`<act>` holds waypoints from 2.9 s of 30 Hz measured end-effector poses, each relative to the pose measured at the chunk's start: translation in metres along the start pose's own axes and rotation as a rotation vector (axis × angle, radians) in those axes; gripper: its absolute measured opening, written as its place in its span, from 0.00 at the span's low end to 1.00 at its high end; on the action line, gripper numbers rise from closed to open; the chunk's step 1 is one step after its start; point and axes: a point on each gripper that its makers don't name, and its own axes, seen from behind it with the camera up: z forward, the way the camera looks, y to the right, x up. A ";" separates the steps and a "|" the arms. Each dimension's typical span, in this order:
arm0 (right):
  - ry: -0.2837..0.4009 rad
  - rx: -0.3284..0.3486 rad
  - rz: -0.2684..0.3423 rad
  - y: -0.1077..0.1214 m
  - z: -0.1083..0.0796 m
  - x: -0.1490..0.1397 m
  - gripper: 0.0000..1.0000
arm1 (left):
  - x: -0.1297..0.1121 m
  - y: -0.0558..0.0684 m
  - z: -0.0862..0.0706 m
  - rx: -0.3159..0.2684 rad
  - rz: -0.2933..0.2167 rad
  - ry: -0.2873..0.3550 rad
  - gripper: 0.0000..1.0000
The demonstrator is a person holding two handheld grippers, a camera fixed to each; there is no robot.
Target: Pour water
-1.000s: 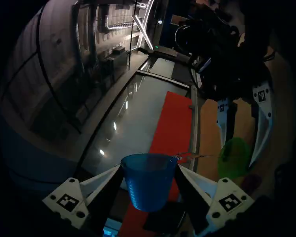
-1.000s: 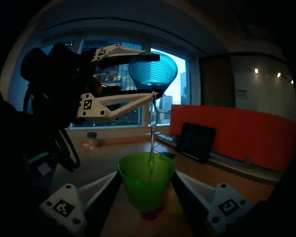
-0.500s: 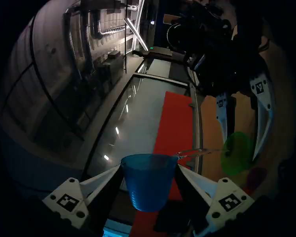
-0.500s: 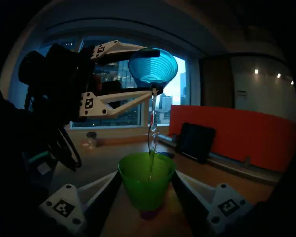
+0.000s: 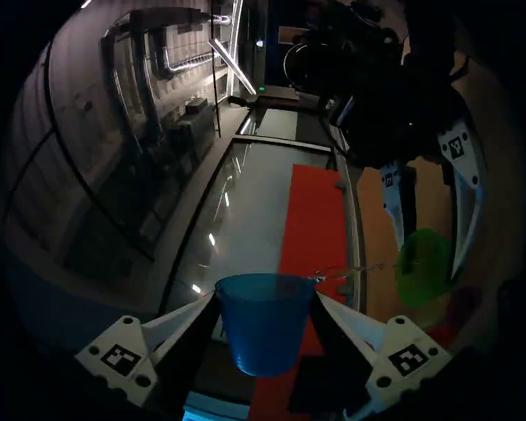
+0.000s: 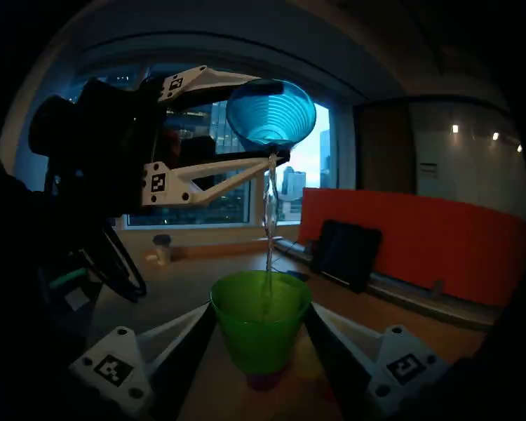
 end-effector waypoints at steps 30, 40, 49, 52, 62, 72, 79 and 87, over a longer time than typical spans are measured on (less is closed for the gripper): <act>0.009 -0.006 -0.002 0.002 0.000 0.001 0.89 | 0.015 0.000 -0.001 0.002 0.193 0.027 0.86; 0.016 -0.010 0.002 0.003 0.001 0.001 0.89 | 0.024 0.005 -0.002 0.004 0.269 0.043 0.87; 0.020 -0.011 0.002 0.003 0.001 0.004 0.89 | 0.028 0.004 -0.002 0.009 0.272 0.055 0.87; 0.021 -0.013 0.001 0.003 0.001 0.004 0.89 | 0.027 0.002 -0.002 0.009 0.231 0.058 0.87; 0.026 -0.023 0.002 0.006 -0.002 0.005 0.89 | 0.017 -0.003 0.000 0.004 -0.018 0.051 0.87; 0.037 -0.033 0.003 0.010 -0.006 0.009 0.89 | -0.001 -0.004 0.001 -0.012 -0.305 0.018 0.86; 0.040 -0.040 0.006 0.011 -0.008 0.011 0.89 | -0.015 -0.004 0.001 -0.034 -0.484 -0.025 0.86; 0.044 -0.041 -0.001 0.011 -0.010 0.013 0.89 | -0.029 -0.006 0.003 -0.042 -0.687 -0.056 0.86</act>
